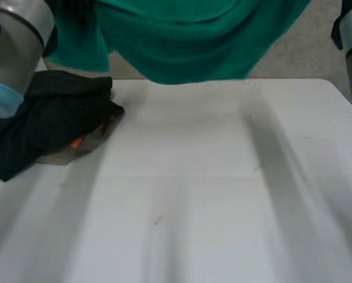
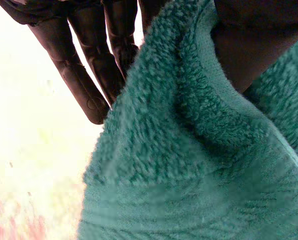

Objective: Fold the laundry.

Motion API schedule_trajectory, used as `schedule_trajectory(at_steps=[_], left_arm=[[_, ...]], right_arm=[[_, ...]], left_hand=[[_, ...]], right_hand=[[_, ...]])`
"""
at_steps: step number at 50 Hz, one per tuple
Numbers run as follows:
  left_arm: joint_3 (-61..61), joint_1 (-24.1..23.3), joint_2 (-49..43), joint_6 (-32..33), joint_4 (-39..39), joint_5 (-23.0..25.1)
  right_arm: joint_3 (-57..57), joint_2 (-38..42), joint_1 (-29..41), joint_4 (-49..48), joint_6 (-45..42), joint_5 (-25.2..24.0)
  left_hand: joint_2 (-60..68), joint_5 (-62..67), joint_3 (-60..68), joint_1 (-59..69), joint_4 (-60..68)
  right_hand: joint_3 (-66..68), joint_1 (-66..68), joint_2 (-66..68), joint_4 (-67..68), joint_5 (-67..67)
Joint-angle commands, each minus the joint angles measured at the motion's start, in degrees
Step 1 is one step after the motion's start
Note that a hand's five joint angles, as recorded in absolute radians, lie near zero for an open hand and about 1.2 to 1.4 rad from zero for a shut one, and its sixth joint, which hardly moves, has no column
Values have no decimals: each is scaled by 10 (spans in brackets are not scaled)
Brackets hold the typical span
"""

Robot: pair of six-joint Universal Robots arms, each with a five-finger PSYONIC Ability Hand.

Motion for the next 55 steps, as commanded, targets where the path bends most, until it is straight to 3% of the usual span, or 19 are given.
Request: schedule_trajectory(at_steps=[1, 8, 15, 17, 23, 35, 50, 55], left_arm=[[-215, 15, 1, -9, -3, 11], [-334, 21, -50, 19, 1, 52], [-348, 30, -102, 70, -19, 55], [-351, 36, -87, 76, -31, 51], [-389, 62, 2, 75, -36, 48], [-531, 113, 127, 80, -36, 48], [-598, 146, 118, 77, -78, 33], [-606, 145, 106, 75, -77, 50]], right_arm=[[154, 3, -3, 29, -9, -24], [237, 75, 1, 45, -76, -32], [244, 144, 7, 80, -120, -29], [241, 141, 5, 93, -117, -29], [245, 104, 3, 99, -97, -22], [244, 49, 16, 123, -74, -20], [240, 42, 46, 133, -79, 2], [241, 44, 44, 134, -79, 7]], left_hand=[[386, 395, 399, 343, 396], [386, 395, 399, 343, 396], [72, 82, 85, 30, 82], [-30, -21, -18, -73, -21], [-150, -141, -137, -193, -140], [-218, -208, -205, -260, -208], [-202, -193, -190, -245, -193], [-212, -203, -200, -255, -203]], right_hand=[[122, 158, 128, 115, 131], [122, 158, 128, 115, 131], [122, 158, 128, 115, 131], [122, 158, 128, 115, 131], [122, 158, 128, 115, 131], [122, 158, 128, 115, 131], [122, 158, 128, 115, 131], [122, 158, 128, 115, 131]])
